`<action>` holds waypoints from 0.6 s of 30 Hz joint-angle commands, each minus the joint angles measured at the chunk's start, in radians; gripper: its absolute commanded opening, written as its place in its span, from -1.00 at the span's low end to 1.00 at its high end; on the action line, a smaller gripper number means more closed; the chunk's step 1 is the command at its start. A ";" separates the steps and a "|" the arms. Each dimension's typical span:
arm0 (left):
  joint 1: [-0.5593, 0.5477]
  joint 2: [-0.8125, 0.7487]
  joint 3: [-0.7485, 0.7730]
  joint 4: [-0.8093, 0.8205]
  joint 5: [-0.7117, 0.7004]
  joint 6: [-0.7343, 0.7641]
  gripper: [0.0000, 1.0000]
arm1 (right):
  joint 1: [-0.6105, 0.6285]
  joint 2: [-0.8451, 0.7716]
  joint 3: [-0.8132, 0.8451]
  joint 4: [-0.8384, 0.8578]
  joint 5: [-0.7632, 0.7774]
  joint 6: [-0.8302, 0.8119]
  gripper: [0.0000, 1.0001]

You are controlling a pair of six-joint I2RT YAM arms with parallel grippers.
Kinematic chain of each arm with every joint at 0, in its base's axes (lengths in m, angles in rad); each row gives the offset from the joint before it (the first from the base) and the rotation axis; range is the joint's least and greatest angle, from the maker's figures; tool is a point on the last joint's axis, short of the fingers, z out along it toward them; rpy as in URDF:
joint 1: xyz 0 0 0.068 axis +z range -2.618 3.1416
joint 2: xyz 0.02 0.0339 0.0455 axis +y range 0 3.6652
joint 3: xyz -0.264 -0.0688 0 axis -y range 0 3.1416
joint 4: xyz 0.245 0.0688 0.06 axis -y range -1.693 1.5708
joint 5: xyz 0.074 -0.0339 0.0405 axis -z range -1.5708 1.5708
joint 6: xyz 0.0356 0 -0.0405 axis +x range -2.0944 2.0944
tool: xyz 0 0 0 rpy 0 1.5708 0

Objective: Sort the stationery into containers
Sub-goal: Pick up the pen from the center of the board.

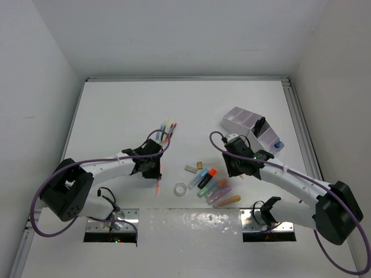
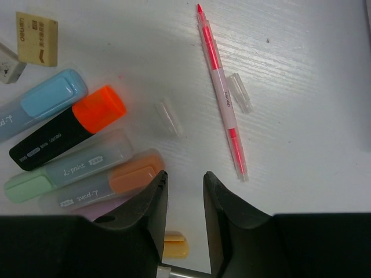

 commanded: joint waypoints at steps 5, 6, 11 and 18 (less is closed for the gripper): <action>0.058 -0.011 0.026 -0.140 -0.062 0.025 -1.00 | -0.012 0.029 0.051 0.008 -0.028 -0.061 -0.53; 0.072 -0.027 0.069 -0.207 -0.064 0.051 -1.00 | -0.020 0.048 0.062 0.010 -0.066 -0.076 -0.57; 0.096 -0.159 0.204 -0.315 -0.041 0.115 -1.00 | -0.048 0.183 0.119 -0.015 -0.154 -0.197 -0.70; 0.082 -0.315 0.266 -0.085 -0.113 0.331 -1.00 | -0.094 0.252 0.128 0.068 -0.235 -0.272 -0.52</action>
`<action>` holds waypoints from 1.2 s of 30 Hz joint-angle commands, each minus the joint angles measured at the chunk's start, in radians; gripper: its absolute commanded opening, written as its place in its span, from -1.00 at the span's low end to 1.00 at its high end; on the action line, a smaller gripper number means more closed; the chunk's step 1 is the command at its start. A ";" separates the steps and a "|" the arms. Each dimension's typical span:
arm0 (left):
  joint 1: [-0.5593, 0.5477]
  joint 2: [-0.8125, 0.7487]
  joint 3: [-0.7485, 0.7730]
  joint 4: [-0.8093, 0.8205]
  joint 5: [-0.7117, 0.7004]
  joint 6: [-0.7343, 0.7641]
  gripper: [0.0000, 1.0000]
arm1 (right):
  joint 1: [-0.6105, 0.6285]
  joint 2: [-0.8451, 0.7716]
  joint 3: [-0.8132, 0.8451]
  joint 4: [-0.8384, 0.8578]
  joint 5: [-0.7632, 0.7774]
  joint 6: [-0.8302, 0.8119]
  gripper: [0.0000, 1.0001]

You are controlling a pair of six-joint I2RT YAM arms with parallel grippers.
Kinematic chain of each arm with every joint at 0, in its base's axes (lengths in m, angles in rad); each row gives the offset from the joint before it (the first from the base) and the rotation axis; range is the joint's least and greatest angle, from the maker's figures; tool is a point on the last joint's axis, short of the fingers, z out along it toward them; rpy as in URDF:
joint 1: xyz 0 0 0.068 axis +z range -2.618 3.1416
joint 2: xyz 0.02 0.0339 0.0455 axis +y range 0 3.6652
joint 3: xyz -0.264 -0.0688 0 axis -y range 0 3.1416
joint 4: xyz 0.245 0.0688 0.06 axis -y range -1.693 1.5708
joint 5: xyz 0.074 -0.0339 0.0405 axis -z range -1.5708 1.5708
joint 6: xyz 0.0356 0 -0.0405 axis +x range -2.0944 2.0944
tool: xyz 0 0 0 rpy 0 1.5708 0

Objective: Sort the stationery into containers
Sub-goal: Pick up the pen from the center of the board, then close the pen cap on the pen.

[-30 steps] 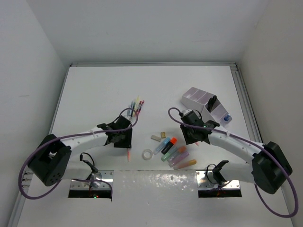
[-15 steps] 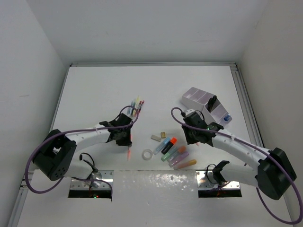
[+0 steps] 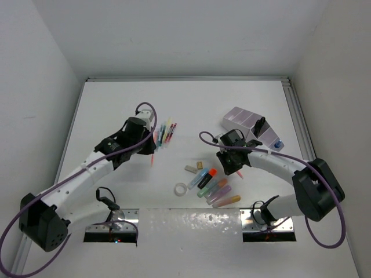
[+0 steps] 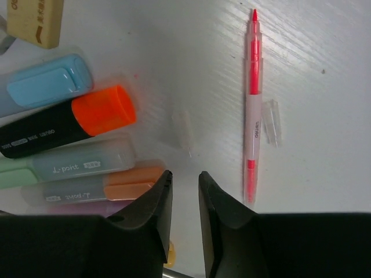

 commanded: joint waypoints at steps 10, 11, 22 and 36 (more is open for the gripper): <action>-0.034 -0.159 -0.052 0.256 -0.173 0.246 -1.00 | -0.028 0.120 0.049 0.078 -0.095 -0.095 -0.47; -0.034 -0.160 -0.054 0.259 -0.178 0.254 -1.00 | -0.030 0.119 0.043 0.086 -0.089 -0.091 -0.47; -0.034 -0.176 -0.079 0.314 -0.188 0.296 -1.00 | -0.050 -0.037 0.106 0.035 0.052 0.066 -0.37; -0.028 -0.205 -0.114 0.360 -0.205 0.280 -1.00 | -0.004 -0.289 -0.118 0.087 0.412 1.623 -0.01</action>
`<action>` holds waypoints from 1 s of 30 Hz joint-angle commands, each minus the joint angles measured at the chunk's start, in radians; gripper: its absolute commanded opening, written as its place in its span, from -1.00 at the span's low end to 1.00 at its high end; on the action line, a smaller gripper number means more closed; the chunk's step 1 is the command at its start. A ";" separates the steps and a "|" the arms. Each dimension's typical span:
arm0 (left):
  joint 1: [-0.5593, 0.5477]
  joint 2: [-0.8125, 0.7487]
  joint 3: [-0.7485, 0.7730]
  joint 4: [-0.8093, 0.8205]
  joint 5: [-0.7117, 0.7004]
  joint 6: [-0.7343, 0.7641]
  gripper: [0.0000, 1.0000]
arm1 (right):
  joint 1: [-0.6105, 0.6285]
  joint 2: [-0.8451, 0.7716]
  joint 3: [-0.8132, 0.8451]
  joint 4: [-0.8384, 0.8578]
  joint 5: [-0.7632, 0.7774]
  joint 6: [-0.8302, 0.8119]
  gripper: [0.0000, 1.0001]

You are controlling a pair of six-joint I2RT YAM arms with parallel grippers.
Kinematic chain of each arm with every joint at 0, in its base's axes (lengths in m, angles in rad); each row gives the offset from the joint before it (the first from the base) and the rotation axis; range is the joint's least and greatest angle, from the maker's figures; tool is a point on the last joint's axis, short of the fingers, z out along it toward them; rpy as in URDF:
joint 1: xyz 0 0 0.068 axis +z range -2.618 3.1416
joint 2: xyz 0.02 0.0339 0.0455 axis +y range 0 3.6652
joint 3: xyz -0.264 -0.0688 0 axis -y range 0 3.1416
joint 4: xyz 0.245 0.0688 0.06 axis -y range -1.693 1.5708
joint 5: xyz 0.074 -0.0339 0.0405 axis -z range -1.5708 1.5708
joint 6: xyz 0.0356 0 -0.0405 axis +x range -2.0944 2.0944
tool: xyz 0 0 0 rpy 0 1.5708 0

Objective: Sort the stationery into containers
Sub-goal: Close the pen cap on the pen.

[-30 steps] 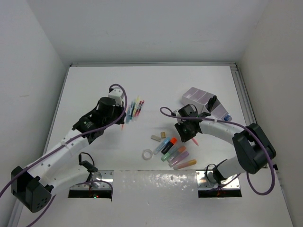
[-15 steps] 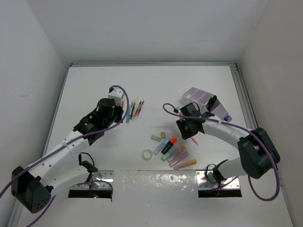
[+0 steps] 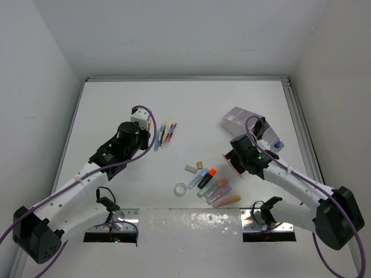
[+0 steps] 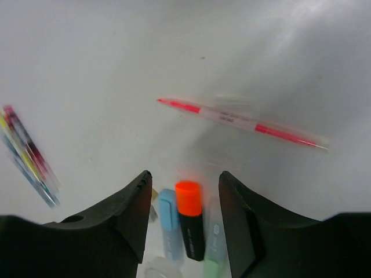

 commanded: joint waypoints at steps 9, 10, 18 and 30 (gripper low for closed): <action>0.004 -0.077 -0.039 0.048 -0.018 -0.013 -1.00 | 0.015 0.049 -0.037 -0.009 0.007 0.845 -0.03; 0.006 -0.081 -0.042 0.048 -0.020 -0.012 -1.00 | 0.020 0.065 -0.040 -0.012 -0.008 0.868 -0.04; 0.013 -0.091 -0.050 0.046 -0.025 -0.007 -1.00 | 0.047 0.137 -0.048 -0.005 -0.085 0.996 -0.09; 0.018 -0.103 -0.061 0.039 -0.035 -0.013 -1.00 | 0.070 0.164 -0.109 0.044 -0.051 1.094 -0.23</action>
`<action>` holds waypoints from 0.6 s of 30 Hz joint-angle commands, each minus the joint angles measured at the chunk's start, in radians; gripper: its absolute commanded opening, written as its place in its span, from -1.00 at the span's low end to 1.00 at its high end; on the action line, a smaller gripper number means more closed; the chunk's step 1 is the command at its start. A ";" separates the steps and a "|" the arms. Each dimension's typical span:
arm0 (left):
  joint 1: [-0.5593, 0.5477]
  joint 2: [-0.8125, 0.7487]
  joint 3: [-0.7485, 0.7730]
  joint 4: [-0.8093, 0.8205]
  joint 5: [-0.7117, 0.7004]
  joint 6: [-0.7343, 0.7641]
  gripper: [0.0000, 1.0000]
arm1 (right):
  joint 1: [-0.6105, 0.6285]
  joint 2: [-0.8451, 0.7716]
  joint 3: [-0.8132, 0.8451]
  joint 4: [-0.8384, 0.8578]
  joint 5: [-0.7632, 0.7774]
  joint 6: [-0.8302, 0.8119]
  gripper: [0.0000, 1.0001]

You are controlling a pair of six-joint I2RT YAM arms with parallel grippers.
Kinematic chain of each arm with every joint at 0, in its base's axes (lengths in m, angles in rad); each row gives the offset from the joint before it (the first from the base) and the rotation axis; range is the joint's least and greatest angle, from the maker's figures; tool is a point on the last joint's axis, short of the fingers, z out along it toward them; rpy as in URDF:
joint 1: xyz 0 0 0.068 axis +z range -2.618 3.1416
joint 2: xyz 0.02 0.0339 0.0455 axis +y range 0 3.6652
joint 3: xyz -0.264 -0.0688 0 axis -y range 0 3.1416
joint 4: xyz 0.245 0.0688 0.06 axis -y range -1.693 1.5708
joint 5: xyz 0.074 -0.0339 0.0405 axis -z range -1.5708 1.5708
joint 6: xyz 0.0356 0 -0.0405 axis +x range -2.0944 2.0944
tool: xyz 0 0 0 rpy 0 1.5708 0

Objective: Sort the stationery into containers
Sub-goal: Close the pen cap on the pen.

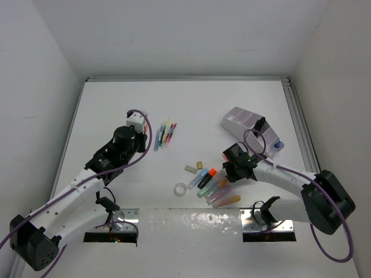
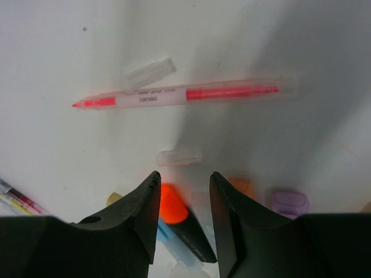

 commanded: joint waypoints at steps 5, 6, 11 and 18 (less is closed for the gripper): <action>0.010 -0.019 -0.006 0.026 -0.016 -0.002 -1.00 | 0.002 0.044 -0.002 0.060 0.043 0.522 -0.25; 0.010 -0.019 -0.006 0.024 -0.016 -0.004 -1.00 | -0.001 0.050 -0.006 0.069 0.045 0.526 -0.26; 0.010 -0.020 -0.005 0.022 -0.016 -0.004 -1.00 | -0.003 0.068 -0.014 0.086 0.045 0.532 -0.28; 0.010 -0.025 -0.003 0.021 -0.025 -0.005 -1.00 | -0.026 0.087 -0.019 0.086 0.070 0.519 -0.33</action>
